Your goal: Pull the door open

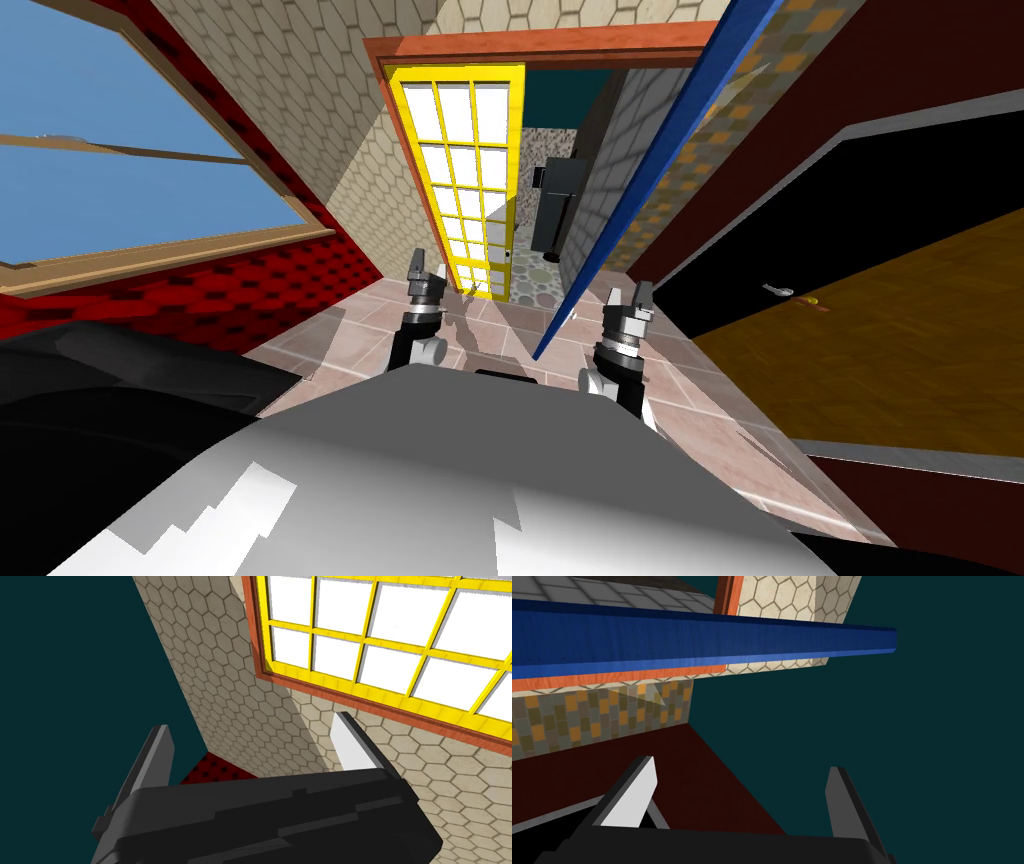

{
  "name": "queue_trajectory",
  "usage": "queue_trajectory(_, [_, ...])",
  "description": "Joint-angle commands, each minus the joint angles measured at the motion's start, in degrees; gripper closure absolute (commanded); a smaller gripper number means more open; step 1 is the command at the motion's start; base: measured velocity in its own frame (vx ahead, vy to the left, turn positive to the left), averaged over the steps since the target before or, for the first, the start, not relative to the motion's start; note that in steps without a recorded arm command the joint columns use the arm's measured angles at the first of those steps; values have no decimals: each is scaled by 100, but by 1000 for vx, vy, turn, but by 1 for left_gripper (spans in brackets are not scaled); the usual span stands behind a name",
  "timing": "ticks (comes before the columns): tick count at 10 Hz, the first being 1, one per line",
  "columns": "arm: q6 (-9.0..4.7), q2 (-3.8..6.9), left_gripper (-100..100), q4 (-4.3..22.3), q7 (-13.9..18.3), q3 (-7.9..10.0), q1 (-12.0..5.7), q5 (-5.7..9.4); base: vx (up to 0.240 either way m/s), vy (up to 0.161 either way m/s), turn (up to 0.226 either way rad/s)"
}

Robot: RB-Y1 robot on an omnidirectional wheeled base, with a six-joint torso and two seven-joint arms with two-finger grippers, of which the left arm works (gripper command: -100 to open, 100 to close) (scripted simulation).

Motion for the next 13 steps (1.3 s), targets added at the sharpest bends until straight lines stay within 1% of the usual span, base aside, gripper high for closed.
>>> queue_trajectory(1, [-86, 59, -100, 199, 119, -56, -77, 126, -22, 72, -27])
queue_trajectory(4, [-251, 162, -100, 584, 339, -175, -217, 372, -8, 76, -27])
queue_trajectory(5, [-283, 179, -100, 660, 382, -198, -244, 421, 6, 82, -19])
queue_trajectory(6, [-348, 212, -100, 811, 469, -245, -299, 518, 1, 73, -22])
queue_trajectory(7, [-380, 229, -100, 887, 512, -268, -327, 566, 11, 62, -16])
queue_trajectory(8, [-445, 262, -100, 1038, 598, -315, -382, 663, 14, 70, -19])
queue_trajectory(12, [-590, 320, -100, 1374, 791, -419, -505, 880, 16, 56, -15])
queue_trajectory(13, [-665, 348, -100, 1549, 891, -473, -569, 993, 29, 59, -27])
